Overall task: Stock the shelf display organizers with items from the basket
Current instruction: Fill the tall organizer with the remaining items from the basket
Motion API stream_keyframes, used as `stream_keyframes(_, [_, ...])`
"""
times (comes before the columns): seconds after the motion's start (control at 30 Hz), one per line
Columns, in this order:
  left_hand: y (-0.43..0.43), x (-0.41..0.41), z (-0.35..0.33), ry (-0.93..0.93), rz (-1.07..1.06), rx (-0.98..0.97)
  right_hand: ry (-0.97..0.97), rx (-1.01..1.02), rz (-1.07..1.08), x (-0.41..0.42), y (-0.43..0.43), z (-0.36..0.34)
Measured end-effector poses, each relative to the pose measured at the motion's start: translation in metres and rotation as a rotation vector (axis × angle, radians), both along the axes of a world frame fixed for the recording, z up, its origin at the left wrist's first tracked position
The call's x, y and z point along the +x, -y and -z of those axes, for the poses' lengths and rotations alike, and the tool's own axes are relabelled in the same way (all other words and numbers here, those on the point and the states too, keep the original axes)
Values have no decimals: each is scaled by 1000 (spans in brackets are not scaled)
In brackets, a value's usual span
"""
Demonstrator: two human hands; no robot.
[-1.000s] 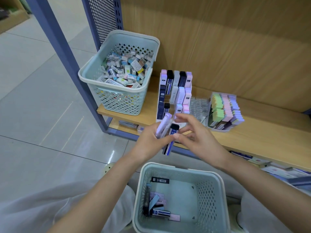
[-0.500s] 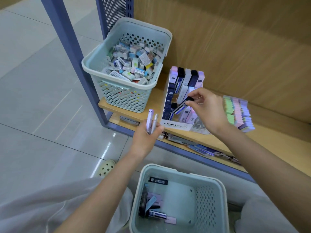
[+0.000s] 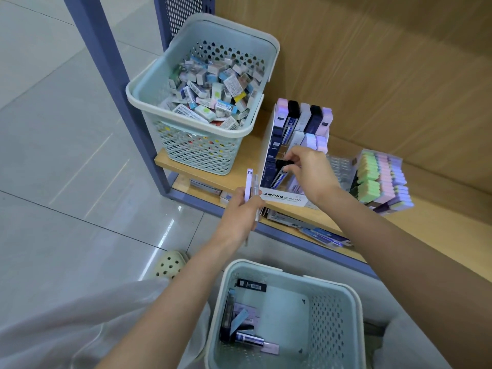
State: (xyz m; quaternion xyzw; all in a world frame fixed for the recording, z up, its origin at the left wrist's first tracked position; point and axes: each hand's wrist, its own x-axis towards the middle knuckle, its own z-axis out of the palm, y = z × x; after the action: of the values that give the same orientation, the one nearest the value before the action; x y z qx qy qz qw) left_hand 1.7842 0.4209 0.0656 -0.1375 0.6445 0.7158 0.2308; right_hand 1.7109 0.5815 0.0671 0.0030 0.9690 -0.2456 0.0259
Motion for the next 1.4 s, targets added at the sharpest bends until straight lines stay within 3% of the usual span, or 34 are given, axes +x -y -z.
stream_keyframes(0.23, [1, 3, 6, -175, 43, -26, -76, 225, -99, 11, 8, 8])
stream_keyframes(0.37, [0, 4, 5, -184, 55, 11, -135, 244, -104, 15, 8, 10])
stream_keyframes(0.5, [0, 7, 7, -120, 53, 39, -190, -134, -49, 37, 19, 3])
stream_keyframes(0.67, [-1, 10, 6, -123, 116, -32, 213, -692, -3, 78, 25, -21])
stream_keyframes(1.03, [-27, 32, 10, -303, 171, -279, 407, -906, 223, 110, -3, -43])
stream_keyframes(1.17, [-33, 28, 7, -239, 77, -269, 364, -809, 244, 115, -27, -53])
stream_keyframes(1.4, [-47, 25, 2, 8, 193, -132, -151, -202, 271, 96, -95, -59])
